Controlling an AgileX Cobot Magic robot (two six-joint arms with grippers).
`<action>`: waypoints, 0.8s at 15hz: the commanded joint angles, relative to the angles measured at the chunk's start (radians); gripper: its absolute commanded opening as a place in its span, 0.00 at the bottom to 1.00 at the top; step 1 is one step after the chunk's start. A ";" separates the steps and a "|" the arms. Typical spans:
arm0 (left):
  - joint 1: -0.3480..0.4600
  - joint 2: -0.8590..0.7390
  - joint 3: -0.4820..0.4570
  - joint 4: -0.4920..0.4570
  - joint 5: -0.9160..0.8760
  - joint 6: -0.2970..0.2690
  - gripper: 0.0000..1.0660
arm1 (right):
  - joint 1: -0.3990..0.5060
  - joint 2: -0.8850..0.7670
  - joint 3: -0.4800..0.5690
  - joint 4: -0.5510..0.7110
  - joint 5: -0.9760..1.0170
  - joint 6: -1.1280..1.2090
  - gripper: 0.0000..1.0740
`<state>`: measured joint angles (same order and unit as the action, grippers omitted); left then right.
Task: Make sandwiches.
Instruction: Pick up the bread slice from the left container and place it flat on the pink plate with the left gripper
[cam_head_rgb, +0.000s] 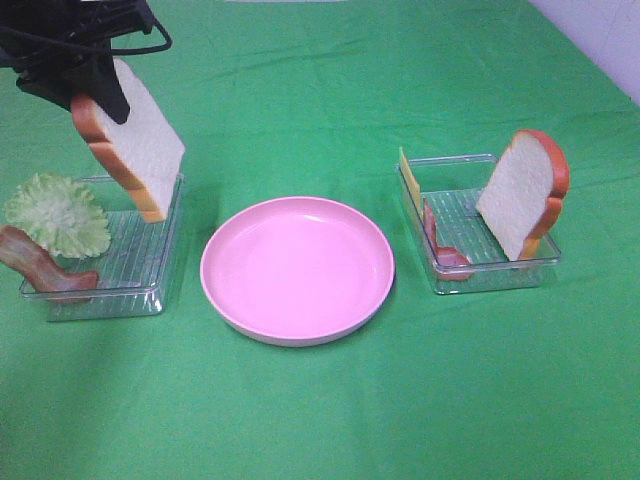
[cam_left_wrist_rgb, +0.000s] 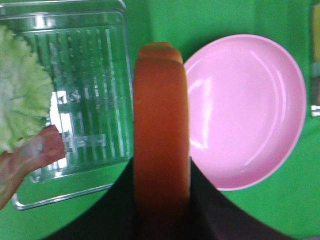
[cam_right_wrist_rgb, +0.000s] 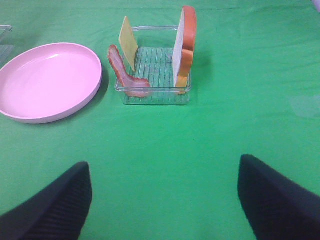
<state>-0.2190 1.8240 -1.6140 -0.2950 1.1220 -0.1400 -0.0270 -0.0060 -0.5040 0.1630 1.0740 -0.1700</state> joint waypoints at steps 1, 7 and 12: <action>0.028 0.030 -0.002 -0.218 -0.011 0.174 0.00 | -0.008 -0.015 0.001 0.003 -0.005 -0.013 0.71; 0.027 0.172 0.125 -0.707 0.000 0.513 0.00 | -0.008 -0.015 0.001 0.005 -0.005 -0.013 0.71; -0.002 0.226 0.143 -0.753 -0.040 0.556 0.00 | -0.008 -0.015 0.001 0.008 -0.005 -0.013 0.71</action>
<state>-0.2240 2.0570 -1.4780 -1.0270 1.0830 0.4100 -0.0270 -0.0060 -0.5040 0.1630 1.0740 -0.1700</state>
